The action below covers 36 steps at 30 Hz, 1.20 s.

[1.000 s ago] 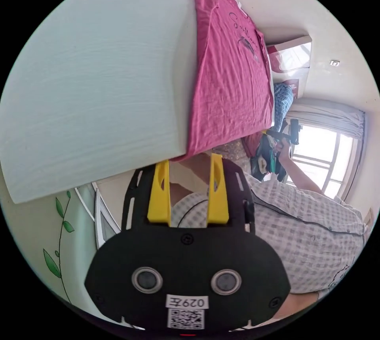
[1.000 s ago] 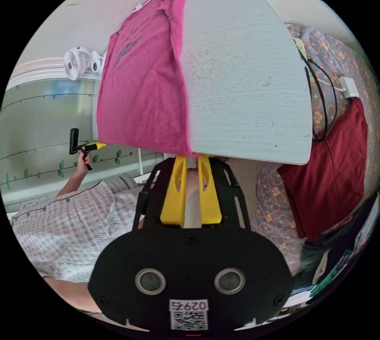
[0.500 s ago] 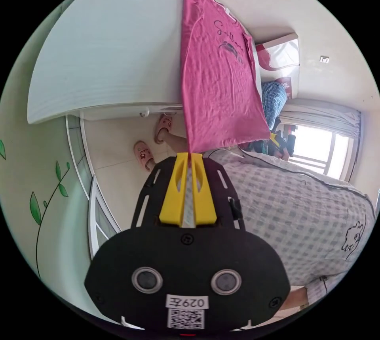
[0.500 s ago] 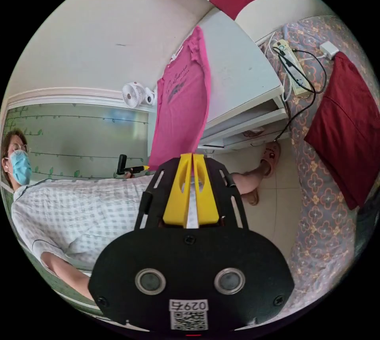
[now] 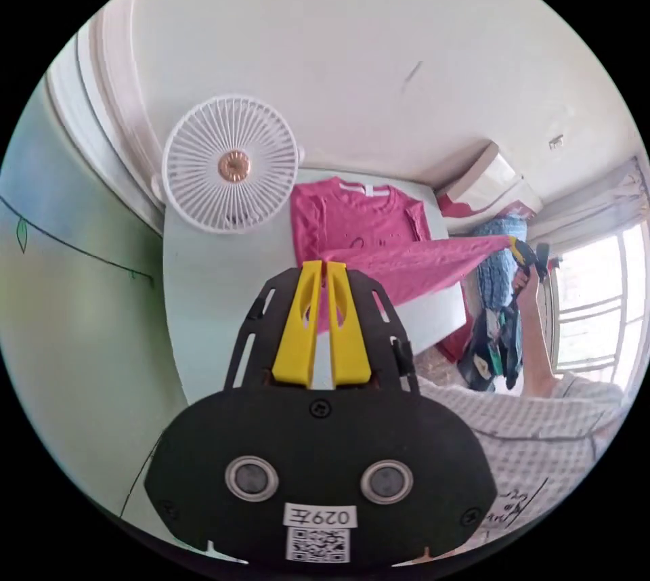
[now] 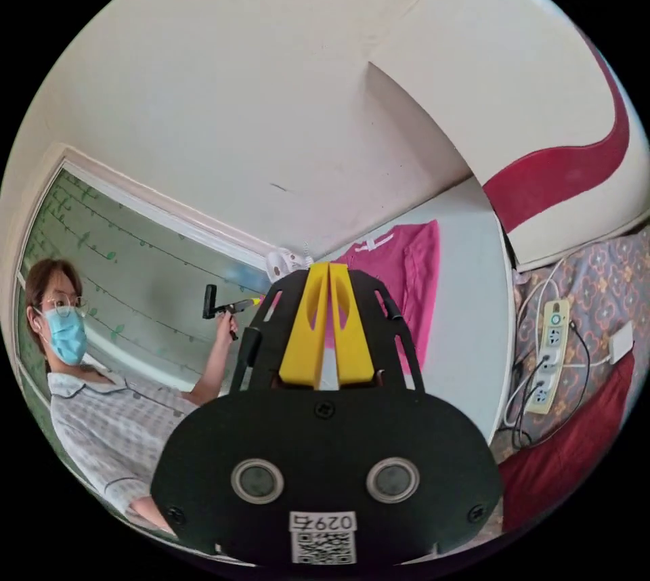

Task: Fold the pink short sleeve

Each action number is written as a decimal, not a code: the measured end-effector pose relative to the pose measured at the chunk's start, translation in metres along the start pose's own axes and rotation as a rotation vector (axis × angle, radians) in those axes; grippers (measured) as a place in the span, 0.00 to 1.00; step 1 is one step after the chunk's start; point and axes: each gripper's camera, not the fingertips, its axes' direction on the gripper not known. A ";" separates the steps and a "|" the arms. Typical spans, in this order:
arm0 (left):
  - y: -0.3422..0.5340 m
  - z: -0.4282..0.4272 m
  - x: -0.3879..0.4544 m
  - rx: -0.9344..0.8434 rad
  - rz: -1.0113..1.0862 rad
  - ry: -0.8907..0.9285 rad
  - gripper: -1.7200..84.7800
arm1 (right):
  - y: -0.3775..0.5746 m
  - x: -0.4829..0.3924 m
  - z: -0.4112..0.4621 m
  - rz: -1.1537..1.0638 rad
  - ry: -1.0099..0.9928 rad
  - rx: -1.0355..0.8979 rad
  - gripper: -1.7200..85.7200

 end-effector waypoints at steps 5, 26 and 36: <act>-0.099 0.069 0.034 -0.193 -0.124 -0.167 0.11 | -0.105 0.054 0.102 0.143 0.121 -0.204 0.01; -0.095 0.258 0.180 -0.619 0.267 -0.583 0.01 | -0.066 0.006 0.403 -0.189 0.634 -0.838 0.01; -0.058 0.258 0.176 -0.742 0.305 -0.266 0.01 | -0.052 0.010 0.419 0.177 0.376 -0.617 0.01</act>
